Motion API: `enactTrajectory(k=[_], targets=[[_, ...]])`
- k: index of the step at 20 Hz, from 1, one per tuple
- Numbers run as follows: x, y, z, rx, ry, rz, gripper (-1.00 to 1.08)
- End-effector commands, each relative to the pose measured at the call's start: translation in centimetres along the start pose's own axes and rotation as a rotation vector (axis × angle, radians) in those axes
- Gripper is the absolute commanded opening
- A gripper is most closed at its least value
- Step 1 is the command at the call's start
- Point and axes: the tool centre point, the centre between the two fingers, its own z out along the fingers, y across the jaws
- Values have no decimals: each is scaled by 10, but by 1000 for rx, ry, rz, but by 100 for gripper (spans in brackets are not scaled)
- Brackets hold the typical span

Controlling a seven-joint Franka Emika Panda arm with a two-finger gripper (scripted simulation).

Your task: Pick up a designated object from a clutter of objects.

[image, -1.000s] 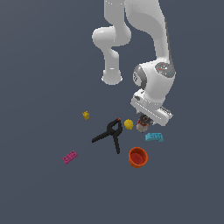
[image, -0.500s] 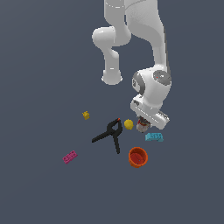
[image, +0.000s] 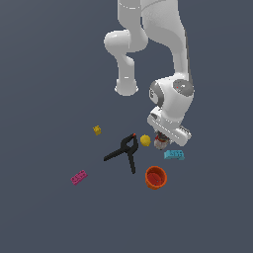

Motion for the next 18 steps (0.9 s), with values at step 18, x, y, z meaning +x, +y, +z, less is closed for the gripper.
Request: enactTrajectory(k=[18], targets=[[52,42,-72,1,-1,0,-100]])
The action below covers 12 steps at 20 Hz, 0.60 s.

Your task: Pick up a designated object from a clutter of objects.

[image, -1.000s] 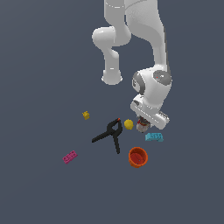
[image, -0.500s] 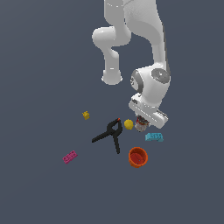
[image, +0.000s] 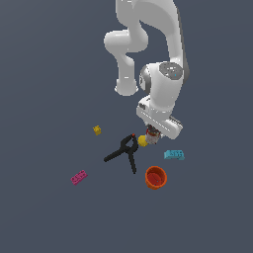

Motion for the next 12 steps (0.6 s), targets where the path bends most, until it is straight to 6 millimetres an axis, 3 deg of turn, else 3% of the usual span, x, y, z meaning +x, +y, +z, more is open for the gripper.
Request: enactTrajectory(k=[1,12], targets=[[15,11,-21,4,1,1,-100],[88,69,-123,6,-1,0,-100]])
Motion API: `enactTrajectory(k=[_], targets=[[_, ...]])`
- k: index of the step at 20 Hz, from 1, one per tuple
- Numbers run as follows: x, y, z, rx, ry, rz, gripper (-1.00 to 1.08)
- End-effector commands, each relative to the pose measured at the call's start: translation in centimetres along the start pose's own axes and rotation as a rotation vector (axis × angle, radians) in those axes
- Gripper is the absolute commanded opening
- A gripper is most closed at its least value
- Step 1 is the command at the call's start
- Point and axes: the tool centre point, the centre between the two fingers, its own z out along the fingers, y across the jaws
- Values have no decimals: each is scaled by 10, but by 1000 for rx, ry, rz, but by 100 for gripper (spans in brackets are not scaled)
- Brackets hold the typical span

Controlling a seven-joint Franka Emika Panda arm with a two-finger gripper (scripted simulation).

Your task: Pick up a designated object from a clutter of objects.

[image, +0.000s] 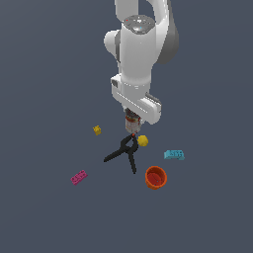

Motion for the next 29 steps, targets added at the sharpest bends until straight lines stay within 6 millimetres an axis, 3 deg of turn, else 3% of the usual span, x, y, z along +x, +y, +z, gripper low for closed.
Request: enactTrajectory(k=[1,9,15,22,29], targets=[[17,14,-26,3,1,-1,-100],[72,54,-99,1,3,1,-100],[102,75,-138,-1,4,1,-100],[123,87,-163,-2,5,1,-100],[128,89,-170,-2,6,1,-100]])
